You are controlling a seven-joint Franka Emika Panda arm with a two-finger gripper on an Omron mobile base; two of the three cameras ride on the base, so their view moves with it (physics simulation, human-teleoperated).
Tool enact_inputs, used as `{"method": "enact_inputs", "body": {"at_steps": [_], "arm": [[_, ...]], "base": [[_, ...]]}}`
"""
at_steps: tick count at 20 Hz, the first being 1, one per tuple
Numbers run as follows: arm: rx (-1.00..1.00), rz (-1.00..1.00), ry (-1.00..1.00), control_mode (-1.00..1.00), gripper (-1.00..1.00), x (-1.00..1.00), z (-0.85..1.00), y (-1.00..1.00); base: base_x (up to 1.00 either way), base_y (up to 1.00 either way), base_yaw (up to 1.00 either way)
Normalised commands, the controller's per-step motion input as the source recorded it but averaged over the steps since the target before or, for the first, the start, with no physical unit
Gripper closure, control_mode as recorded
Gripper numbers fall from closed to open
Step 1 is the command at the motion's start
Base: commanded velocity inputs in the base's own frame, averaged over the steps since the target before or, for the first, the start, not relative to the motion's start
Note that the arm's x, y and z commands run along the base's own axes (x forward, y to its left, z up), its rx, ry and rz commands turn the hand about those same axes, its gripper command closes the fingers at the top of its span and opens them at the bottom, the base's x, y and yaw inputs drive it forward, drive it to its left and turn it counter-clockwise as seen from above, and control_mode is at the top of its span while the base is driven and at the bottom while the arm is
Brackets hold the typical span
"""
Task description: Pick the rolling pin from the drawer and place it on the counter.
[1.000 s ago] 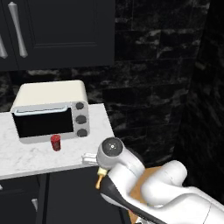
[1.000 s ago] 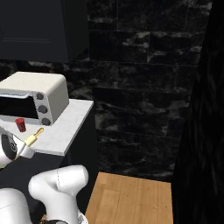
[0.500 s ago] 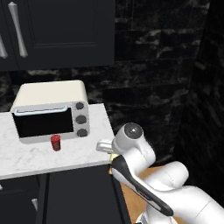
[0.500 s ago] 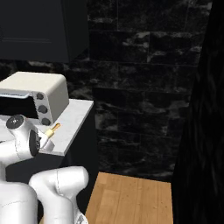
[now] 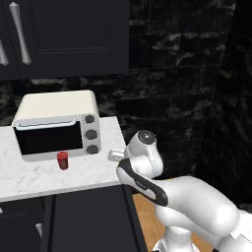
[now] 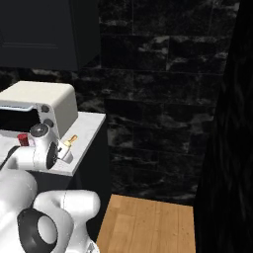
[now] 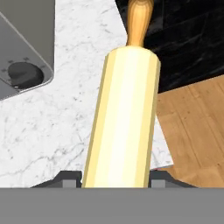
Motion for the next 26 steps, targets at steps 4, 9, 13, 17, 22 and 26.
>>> {"method": "enact_inputs", "body": {"at_steps": [4,9,13,17,22,26], "arm": [[-0.04,0.0,0.07,-1.0,1.0,0.63,-0.35,0.28],[-0.05,0.0,0.07,-1.0,1.0,0.56,-0.36,0.29],[0.0,0.02,0.03,-1.0,-1.0,0.55,-0.3,0.01],[0.0,0.03,0.0,-1.0,-1.0,0.46,-0.46,0.0],[0.0,0.04,-0.02,-1.0,-1.0,0.12,-0.2,0.08],[0.0,0.01,-0.13,-1.0,-1.0,-0.03,0.14,0.0]], "base": [[0.0,0.0,0.0],[0.0,0.0,0.0],[0.0,0.0,0.0],[0.0,0.0,0.0],[0.0,0.0,0.0],[0.0,0.0,0.0]]}}
